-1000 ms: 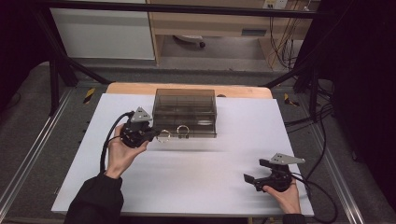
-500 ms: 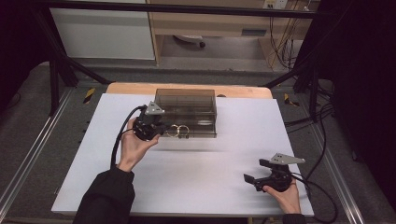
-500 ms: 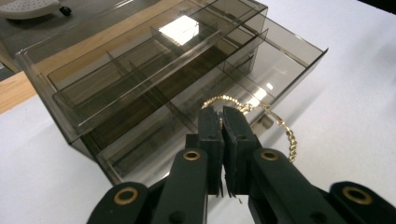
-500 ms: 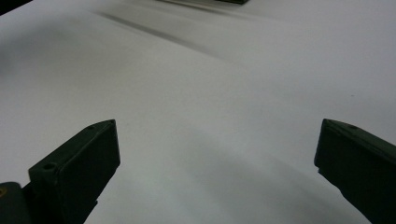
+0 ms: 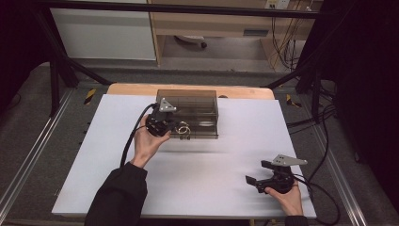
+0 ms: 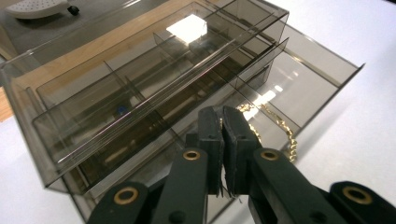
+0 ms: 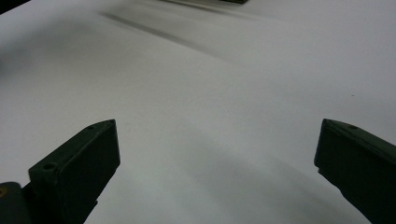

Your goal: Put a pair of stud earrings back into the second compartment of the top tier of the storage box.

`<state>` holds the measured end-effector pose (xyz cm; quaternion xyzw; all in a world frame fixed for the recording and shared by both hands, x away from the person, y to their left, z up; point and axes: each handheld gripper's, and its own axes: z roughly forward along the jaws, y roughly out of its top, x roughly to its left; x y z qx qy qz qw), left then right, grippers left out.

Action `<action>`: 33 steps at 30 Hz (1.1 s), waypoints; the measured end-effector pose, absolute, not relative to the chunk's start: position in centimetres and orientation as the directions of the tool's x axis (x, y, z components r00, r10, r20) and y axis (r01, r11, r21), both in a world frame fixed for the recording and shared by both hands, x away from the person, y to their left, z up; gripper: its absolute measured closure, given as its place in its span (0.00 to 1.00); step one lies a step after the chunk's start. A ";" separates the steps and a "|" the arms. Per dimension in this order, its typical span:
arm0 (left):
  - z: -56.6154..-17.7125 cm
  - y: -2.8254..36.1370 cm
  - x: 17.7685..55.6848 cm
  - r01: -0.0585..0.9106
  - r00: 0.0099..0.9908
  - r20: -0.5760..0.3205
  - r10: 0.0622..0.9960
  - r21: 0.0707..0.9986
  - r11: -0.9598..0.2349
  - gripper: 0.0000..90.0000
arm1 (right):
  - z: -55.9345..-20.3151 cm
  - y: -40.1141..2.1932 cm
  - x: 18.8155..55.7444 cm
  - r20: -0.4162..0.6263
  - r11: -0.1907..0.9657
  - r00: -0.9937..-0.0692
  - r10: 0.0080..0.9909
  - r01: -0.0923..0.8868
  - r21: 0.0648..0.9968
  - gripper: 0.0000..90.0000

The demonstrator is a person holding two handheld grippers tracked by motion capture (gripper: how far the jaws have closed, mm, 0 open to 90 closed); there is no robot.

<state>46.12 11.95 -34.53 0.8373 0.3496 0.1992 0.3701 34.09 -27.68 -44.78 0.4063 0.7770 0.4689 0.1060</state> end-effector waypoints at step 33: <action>-35.7 19.3 41.3 0.404 0.654 0.017 0.757 0.838 -0.368 0.30 | -44.7 -27.7 34.0 0.220 0.227 -0.646 0.731 0.534 0.815 0.01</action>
